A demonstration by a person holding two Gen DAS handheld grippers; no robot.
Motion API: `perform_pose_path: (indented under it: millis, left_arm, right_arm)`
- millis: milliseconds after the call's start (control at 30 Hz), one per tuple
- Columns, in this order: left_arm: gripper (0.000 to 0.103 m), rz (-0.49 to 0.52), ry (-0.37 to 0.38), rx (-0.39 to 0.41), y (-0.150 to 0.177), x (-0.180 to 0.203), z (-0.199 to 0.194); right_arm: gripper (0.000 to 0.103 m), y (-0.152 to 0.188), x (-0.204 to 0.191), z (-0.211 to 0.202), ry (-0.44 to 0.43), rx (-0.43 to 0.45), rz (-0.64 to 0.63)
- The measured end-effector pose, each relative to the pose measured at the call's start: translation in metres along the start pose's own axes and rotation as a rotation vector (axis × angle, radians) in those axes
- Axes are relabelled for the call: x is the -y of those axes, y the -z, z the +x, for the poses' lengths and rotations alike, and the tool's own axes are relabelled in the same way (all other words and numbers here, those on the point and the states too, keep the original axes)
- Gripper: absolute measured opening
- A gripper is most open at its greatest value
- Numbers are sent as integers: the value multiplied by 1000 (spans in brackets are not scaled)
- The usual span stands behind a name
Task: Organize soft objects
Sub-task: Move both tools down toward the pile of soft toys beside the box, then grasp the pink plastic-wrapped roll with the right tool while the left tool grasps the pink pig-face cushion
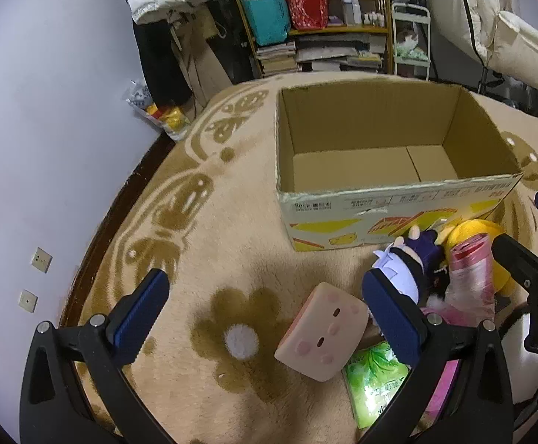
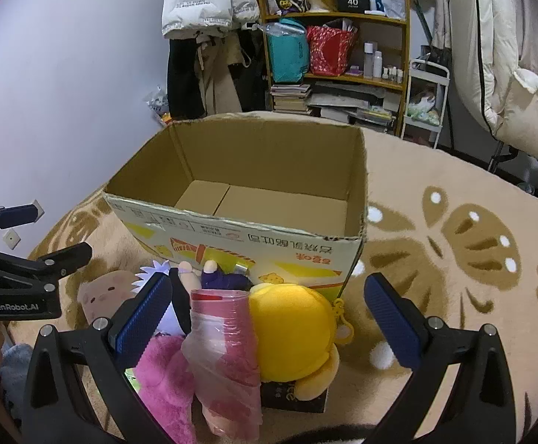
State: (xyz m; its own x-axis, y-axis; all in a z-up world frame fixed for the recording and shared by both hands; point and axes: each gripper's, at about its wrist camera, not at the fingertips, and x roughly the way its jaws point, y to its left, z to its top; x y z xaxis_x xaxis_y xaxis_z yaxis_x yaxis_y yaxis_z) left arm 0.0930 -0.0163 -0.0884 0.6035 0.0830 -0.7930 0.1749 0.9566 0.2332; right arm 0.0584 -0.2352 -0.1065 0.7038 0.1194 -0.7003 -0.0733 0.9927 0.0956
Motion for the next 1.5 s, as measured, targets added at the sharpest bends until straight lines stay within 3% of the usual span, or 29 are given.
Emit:
perform_pose_path:
  millis: [433, 633, 967, 1267, 1367, 1467, 1500]
  left_arm:
    - [103, 25, 40, -78, 5, 13, 26]
    - [103, 34, 74, -144, 9, 18, 38]
    - [103, 99, 79, -218, 20, 31, 54]
    - [101, 109, 81, -237, 24, 36, 63]
    - [89, 114, 98, -240, 24, 38, 61]
    - [76, 107, 133, -249, 26, 39, 62]
    - [66, 106, 146, -254, 27, 39, 62]
  right_arm:
    - [103, 8, -4, 22, -27, -34, -25]
    - [95, 9, -6, 27, -45, -62, -38]
    - [94, 11, -8, 33, -65, -82, -36]
    - [60, 14, -16, 37, -87, -102, -90]
    - [46, 16, -20, 41, -111, -122, -104]
    - [44, 16, -20, 43, -122, -138, -102]
    - [42, 17, -20, 43, -125, -131, -99]
